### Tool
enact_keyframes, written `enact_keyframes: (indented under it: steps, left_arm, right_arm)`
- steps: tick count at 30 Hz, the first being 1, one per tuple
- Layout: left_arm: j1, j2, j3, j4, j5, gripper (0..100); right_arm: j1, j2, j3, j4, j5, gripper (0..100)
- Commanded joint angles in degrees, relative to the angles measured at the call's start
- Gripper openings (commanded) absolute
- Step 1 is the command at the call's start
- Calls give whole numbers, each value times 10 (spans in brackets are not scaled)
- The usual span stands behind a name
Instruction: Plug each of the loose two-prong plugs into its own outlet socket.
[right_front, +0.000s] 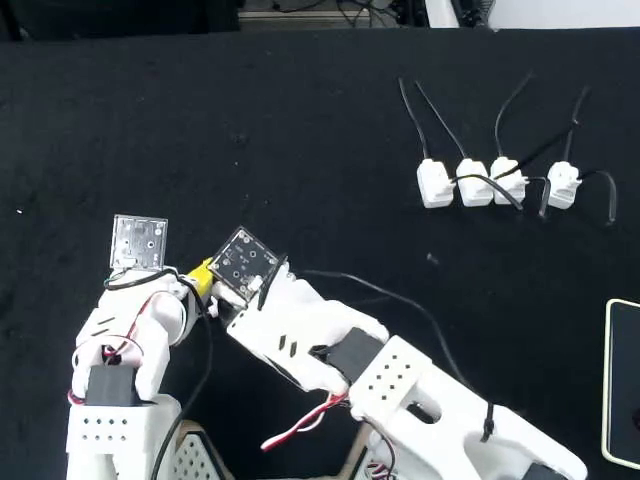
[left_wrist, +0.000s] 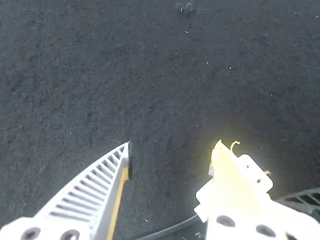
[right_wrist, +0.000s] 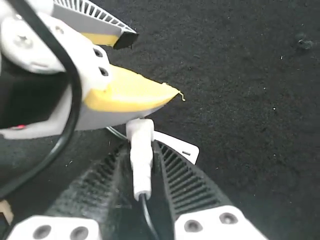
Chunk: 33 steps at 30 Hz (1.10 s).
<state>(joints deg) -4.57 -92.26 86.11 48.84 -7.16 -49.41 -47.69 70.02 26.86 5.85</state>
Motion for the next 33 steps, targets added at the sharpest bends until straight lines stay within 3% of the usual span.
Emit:
enact_keyframes:
  steps: [1,29,33]
  left_arm:
    - [6,3,-5,-6,-5,263]
    - [5,3,-7,-5,-5,263]
    - [-40,3,-18,-6,-2,263]
  right_arm:
    - [-3,-25,-16,-1,-4,10]
    - [20,-80,0,17,-24,10]
    - [40,-80,7,18,-24,10]
